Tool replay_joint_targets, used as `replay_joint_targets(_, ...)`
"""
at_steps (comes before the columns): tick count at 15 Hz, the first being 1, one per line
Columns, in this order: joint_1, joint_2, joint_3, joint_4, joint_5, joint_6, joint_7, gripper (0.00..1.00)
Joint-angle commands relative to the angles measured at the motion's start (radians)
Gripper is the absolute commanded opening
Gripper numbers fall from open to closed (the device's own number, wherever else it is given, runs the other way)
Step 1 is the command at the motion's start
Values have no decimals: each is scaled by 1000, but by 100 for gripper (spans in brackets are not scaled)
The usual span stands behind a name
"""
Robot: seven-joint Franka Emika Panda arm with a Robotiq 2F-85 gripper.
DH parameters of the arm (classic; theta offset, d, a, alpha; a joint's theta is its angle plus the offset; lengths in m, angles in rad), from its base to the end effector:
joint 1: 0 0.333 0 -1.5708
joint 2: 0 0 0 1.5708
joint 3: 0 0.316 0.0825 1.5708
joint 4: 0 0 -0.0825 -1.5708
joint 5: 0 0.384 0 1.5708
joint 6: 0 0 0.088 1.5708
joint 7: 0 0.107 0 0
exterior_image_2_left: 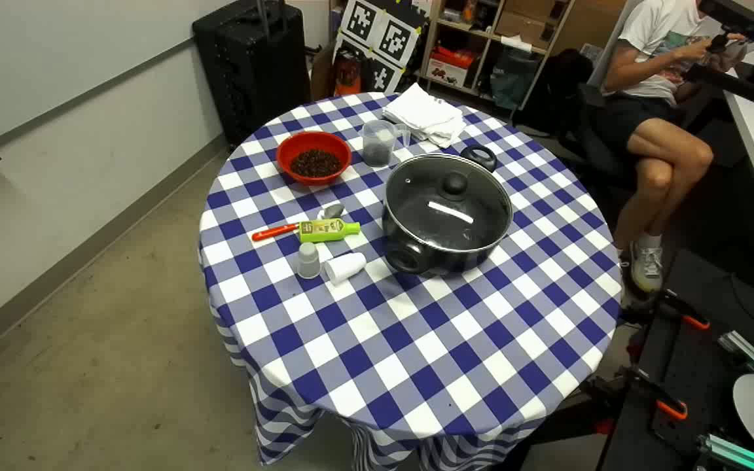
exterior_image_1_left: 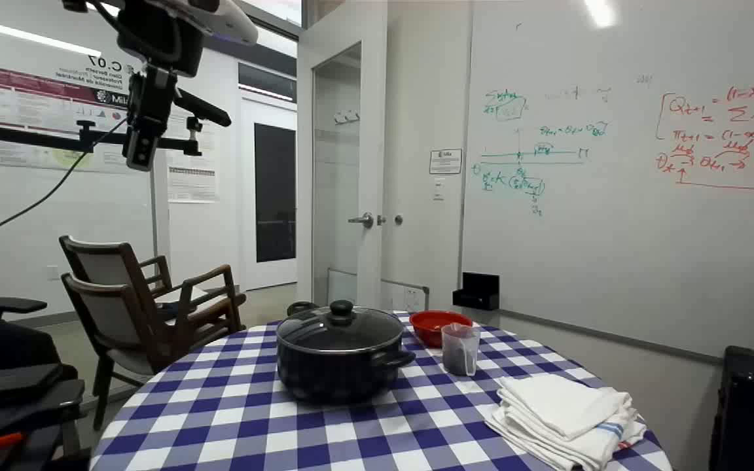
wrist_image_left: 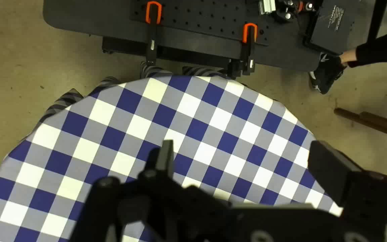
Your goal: Pick up the lid from the pot and put it on the table.
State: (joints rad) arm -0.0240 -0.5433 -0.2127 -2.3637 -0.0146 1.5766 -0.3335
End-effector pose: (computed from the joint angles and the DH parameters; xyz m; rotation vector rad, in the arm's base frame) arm 0.3492 -0.0937 0.5014 -2.9579 -0.2113 0.3268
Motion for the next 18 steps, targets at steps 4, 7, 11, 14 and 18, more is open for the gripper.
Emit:
replay_joint_targets(4, -14, 2, 12, 1, 5, -1, -6, 100)
replay_joint_targets(7, -14, 2, 12, 1, 5, -1, -6, 100)
replay_joint_targets(11, -14, 2, 12, 1, 5, -1, -6, 100)
replay_joint_targets(14, -14, 2, 12, 1, 5, -1, -6, 100)
replay_joint_targets(18, 16, 152, 18, 52, 8, -10, -46, 100)
